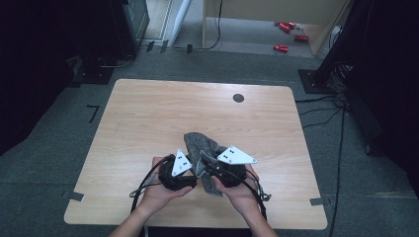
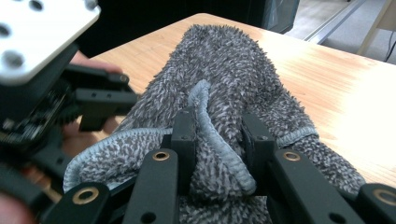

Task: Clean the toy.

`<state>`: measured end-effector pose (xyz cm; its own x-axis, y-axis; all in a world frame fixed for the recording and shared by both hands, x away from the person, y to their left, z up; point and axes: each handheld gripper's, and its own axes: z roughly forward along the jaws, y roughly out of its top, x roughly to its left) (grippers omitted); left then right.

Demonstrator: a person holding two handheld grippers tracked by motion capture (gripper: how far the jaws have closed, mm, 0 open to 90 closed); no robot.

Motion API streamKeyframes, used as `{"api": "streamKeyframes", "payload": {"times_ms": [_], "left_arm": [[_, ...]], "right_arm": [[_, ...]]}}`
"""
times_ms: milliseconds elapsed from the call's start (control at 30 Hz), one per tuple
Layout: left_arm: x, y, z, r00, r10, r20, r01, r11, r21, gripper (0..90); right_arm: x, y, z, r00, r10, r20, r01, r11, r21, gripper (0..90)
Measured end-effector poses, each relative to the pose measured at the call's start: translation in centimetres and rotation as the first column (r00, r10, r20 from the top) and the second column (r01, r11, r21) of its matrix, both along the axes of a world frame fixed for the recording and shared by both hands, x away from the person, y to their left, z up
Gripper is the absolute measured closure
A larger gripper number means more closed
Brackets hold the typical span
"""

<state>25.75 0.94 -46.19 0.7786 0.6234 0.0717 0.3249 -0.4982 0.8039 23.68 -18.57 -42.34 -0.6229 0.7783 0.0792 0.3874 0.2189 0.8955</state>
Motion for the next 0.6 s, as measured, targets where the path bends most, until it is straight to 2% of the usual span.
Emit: {"api": "streamKeyframes", "payload": {"times_ms": [67,200,267,433,600], "left_arm": [[0.0,0.0,-0.1,1.0,0.005,-0.004,-0.005,1.0,0.001,34.8],[-0.5,-0.8,-0.3,0.9999,-0.016,0.002,0.016,0.9998,0.011,34.8],[-0.6,-0.9,-0.3,0.9999,-0.016,0.006,0.016,0.9997,0.016,34.8],[-0.1,0.0,0.2,0.9998,0.017,0.006,-0.017,0.9998,0.007,34.8],[0.1,0.2,0.1,0.9995,0.033,0.0,-0.033,0.9995,-0.002,34.8]], "right_arm": [[-0.4,0.7,0.1,0.9998,0.021,0.0,-0.021,0.9996,-0.016,72.7],[-0.8,1.8,0.2,0.9978,0.065,0.01,-0.065,0.9974,-0.031,72.6],[-0.6,1.7,0.2,0.9981,0.062,0.008,-0.062,0.9977,-0.027,72.2],[-0.1,0.2,0.1,0.9998,-0.007,-0.017,0.007,1.0,0.007,72.9],[-0.7,1.1,0.3,0.9996,0.028,-0.004,-0.028,0.9995,-0.017,73.5]]}}
